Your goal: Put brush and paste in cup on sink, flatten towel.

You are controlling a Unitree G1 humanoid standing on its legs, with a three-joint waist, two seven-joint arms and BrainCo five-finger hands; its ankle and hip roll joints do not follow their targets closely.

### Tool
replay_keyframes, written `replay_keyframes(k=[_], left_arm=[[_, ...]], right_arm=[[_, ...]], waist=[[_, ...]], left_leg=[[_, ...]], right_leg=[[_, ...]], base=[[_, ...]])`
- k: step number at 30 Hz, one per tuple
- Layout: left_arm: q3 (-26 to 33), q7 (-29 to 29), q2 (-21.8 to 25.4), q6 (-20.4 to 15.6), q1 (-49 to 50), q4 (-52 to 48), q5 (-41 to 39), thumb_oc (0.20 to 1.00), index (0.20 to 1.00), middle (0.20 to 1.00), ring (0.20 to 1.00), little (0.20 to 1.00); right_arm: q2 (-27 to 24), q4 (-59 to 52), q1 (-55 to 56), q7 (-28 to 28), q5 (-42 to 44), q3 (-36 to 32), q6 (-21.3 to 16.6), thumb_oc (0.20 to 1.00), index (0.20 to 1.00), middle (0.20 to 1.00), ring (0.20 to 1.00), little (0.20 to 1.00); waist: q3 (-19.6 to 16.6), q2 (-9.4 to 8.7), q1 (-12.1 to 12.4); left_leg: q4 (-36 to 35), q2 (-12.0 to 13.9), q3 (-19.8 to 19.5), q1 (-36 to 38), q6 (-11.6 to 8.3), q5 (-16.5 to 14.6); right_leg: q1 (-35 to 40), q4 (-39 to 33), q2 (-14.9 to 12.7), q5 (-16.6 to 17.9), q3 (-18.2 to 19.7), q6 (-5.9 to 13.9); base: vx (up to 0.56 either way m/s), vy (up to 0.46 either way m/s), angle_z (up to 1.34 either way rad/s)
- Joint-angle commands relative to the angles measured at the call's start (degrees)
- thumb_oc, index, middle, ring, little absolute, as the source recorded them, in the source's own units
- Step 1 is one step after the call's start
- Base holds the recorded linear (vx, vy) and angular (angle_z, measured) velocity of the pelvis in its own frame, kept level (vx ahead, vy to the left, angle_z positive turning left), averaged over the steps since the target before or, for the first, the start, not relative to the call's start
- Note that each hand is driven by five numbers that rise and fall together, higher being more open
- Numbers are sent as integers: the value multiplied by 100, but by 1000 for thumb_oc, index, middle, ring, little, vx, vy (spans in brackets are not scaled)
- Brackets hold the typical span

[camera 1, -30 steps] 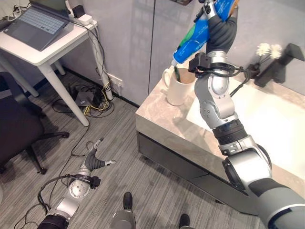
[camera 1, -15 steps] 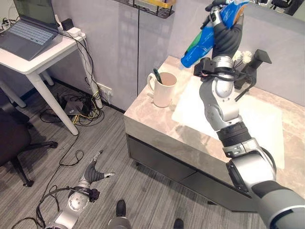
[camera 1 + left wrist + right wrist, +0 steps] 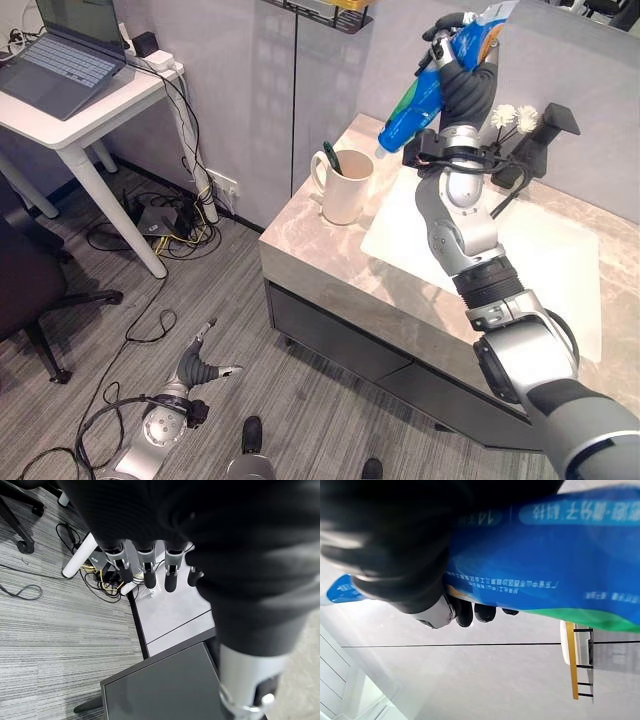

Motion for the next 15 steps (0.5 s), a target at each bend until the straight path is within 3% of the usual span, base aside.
replay_keyframes(k=[1, 15], left_arm=[[-168, 32, 77, -216, -360, 5, 72, 1000, 1000, 1000, 1000, 1000], [-259, -4, 62, -211, -431, 79, 50, 1000, 1000, 1000, 1000, 1000]], right_arm=[[-468, -91, -611, 12, -180, -112, -179, 200, 200, 200, 200, 200], [-324, 93, -698, 87, -190, 53, -110, 200, 200, 200, 200, 200]], waist=[[26, 157, 242], [46, 96, 294]], left_leg=[[12, -93, -528, 211, 199, -395], [-1, -121, -554, 179, 214, -430]], right_leg=[[309, 466, -196, 847, 23, 370], [315, 417, -209, 993, -18, 370]], base=[[23, 7, 3], [5, 1, 1]])
